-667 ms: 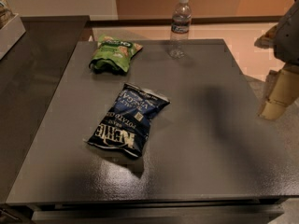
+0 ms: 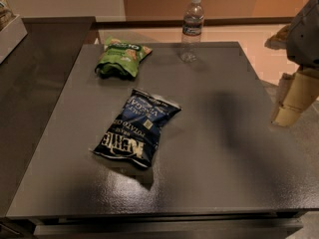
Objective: Pick blue chip bag
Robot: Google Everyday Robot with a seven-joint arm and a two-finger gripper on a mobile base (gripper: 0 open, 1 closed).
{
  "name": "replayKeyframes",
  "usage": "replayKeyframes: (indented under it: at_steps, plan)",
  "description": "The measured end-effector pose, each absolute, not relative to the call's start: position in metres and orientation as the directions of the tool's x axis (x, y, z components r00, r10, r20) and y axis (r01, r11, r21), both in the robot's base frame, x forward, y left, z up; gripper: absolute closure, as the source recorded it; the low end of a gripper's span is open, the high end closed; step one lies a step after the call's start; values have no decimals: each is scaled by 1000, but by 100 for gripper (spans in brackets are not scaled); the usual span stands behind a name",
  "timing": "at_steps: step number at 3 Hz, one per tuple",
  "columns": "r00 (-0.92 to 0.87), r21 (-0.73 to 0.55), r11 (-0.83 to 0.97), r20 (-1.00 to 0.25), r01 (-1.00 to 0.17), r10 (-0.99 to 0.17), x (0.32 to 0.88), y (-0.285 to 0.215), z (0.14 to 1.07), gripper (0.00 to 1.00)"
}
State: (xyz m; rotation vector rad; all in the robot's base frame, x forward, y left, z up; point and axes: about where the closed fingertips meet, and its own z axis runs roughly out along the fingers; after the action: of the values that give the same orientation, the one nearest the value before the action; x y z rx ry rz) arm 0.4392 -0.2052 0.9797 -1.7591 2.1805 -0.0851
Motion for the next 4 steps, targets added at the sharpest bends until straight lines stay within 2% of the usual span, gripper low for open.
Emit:
replayKeyframes:
  at_steps: [2,4]
  plan:
    - [70,-258,8,-290,-966,-955,450,-112,964,0]
    - [311,-233,-254,-251,-939,-917,459,-19,934,0]
